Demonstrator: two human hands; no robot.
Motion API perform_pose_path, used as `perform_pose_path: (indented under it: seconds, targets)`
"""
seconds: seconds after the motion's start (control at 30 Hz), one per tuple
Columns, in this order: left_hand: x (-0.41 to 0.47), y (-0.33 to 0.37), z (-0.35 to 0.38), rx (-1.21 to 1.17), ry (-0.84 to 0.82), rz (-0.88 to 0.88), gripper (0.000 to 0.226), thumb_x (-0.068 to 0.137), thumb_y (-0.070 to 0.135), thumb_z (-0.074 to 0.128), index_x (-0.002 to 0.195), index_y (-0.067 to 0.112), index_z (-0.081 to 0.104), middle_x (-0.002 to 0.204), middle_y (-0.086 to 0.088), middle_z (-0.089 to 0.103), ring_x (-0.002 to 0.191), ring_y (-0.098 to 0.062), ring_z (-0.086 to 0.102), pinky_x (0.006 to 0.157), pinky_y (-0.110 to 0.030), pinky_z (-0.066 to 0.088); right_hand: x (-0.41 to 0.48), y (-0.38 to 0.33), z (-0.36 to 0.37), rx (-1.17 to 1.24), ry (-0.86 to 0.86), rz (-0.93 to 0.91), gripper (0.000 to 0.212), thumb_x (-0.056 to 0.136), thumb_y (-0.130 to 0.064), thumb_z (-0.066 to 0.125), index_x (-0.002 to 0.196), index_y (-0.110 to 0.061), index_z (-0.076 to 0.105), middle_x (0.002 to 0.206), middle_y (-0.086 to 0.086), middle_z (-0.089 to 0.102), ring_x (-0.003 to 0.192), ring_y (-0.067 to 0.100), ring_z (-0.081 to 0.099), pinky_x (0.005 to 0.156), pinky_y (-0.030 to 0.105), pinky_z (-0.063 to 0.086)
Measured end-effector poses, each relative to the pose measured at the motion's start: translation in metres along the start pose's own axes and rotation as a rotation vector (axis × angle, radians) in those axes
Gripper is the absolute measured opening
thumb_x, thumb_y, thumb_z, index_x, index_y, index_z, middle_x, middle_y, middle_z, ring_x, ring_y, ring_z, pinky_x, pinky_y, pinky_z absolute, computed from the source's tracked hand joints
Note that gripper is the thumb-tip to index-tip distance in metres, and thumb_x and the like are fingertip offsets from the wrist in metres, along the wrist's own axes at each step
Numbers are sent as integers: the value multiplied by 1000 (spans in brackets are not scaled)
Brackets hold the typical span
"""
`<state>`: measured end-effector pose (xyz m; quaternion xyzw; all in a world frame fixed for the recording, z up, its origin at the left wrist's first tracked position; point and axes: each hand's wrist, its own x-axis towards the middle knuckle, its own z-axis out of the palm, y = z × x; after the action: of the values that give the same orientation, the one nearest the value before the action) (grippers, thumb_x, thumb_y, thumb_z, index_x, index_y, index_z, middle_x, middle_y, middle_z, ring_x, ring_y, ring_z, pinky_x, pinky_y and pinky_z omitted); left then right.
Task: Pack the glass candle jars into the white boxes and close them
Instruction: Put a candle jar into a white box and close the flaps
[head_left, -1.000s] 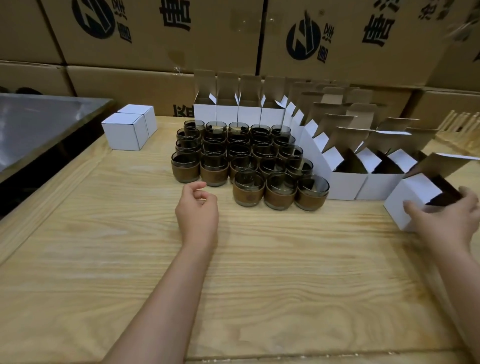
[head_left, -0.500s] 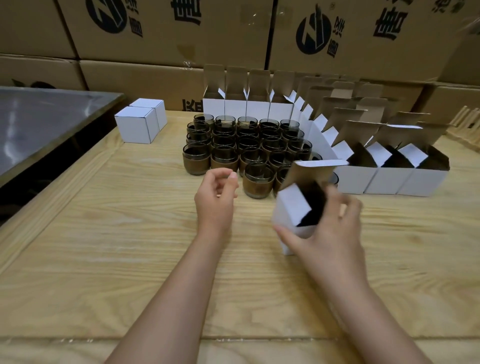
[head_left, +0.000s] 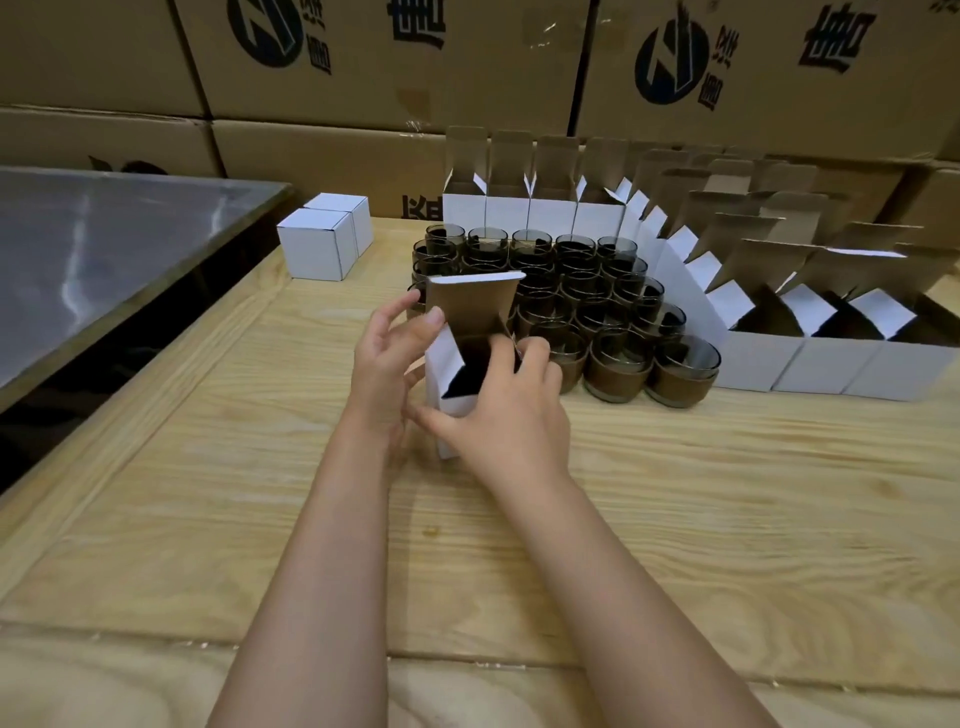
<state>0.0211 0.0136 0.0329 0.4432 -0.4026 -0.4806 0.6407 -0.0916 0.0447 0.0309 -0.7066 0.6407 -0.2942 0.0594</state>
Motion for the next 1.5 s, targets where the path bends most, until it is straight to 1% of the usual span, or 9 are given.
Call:
perform_pose_path:
  seconds: [0.37,0.57,0.73,0.87,1.0,1.13,1.27,1.33,1.5]
  targets:
    - [-9,2,7,-26,88,236,36,84,-16,44,100,15,38,78,-4,56,60,0,57,56,-14,45,6,6,16,217,86,-54,114,57,-57,76,147,-20,18,135,1,33,121,19,33,93,30,40]
    - [-3,0,0,-71,194,349,18,68,7,42,83,13,50,85,-13,49,75,-23,46,65,-35,34,12,15,22,478,19,-81,119,58,-52,83,150,-21,14,132,-12,32,124,-2,26,99,11,18]
    - [3,-8,-11,8,236,398,40,73,14,35,100,10,65,93,-9,64,89,-14,59,77,-27,47,15,21,27,623,-48,-86,108,65,-45,82,149,-30,16,130,-24,26,121,-11,21,100,13,21]
    - [4,-10,-10,-63,229,249,38,75,33,43,100,11,62,106,-21,59,101,-35,54,93,-53,41,15,22,28,676,-39,-127,91,67,-39,83,136,-46,24,134,-34,28,124,-10,29,102,20,34]
    - [-4,-14,-4,88,260,324,64,74,53,47,121,10,45,100,2,56,90,3,57,82,-19,45,14,21,27,672,-34,-157,88,67,-39,82,136,-45,28,121,-48,24,120,1,40,97,34,45]
    - [-7,-20,-5,299,238,484,49,77,45,57,118,32,33,121,-24,51,110,-21,57,90,-39,51,13,20,27,720,-40,-165,94,68,-35,82,142,-41,24,138,-31,30,129,6,38,100,41,45]
    - [-4,-22,-8,379,281,536,30,79,31,63,103,36,45,104,1,59,95,-16,61,74,-32,52,11,24,21,723,-61,-161,99,71,-39,78,144,-47,12,135,-14,39,116,2,45,93,24,46]
    - [-1,-23,-10,350,314,513,33,78,24,62,108,29,49,101,4,60,91,-7,60,73,-23,49,10,28,14,619,86,-204,86,77,-39,71,147,-33,22,124,-10,41,104,5,47,88,15,41]
    - [2,-24,-10,400,308,470,48,75,19,59,121,29,47,125,-10,57,117,-33,52,95,-56,44,25,60,-2,64,421,37,48,85,-19,63,132,-13,54,115,12,45,104,27,42,90,32,35]
